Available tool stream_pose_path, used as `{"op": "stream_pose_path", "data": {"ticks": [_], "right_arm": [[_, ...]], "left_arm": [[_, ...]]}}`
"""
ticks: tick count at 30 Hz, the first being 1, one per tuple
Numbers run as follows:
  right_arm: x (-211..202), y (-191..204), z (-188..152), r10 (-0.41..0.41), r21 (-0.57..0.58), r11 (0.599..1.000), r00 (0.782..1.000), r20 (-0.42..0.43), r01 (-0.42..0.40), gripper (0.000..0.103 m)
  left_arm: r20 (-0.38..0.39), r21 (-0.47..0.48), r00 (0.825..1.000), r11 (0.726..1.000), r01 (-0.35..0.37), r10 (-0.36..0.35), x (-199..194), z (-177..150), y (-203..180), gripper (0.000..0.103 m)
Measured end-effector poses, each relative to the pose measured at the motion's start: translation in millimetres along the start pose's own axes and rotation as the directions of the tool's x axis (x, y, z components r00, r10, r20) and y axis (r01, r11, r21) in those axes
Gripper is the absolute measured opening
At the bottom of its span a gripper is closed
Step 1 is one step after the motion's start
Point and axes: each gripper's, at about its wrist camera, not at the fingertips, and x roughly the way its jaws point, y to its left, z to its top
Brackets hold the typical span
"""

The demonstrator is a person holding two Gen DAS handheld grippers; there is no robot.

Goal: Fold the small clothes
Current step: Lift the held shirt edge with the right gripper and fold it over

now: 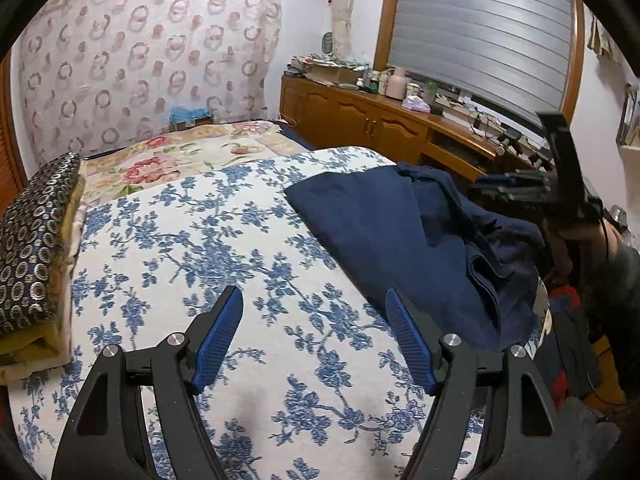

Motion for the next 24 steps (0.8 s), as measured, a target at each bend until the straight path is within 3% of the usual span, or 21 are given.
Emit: {"op": "stream_pose_path", "data": {"ticks": [6, 14, 15, 17, 18, 24], "right_arm": [[-23, 0, -26, 0.054, 0.004, 0.999, 0.998, -0.020, -0.054, 0.045], [-20, -18, -41, 0.081, -0.005, 0.997, 0.993, -0.089, -0.082, 0.045], [-20, -19, -39, 0.093, -0.001, 0.996, 0.992, -0.090, -0.093, 0.043], [-26, -21, -40, 0.134, -0.005, 0.991, 0.987, -0.088, -0.135, 0.016], [-27, -20, -42, 0.152, -0.013, 0.988, 0.985, -0.086, -0.154, 0.007], [-60, -47, -35, 0.087, -0.017, 0.996, 0.996, 0.012, -0.087, 0.003]], "left_arm": [[-0.014, 0.013, 1.000, 1.000, 0.014, -0.014, 5, -1, -10, 0.075], [-0.034, 0.025, 0.999, 0.999, 0.025, -0.025, 12, -5, -19, 0.075], [-0.037, 0.026, 0.999, 0.999, 0.026, -0.025, 13, -5, -19, 0.075], [-0.042, 0.028, 0.999, 0.999, 0.028, -0.027, 14, -6, -21, 0.075], [-0.043, 0.028, 0.999, 0.999, 0.029, -0.028, 14, -6, -21, 0.075], [-0.043, 0.028, 0.999, 0.999, 0.030, -0.029, 14, -7, -22, 0.075]]}}
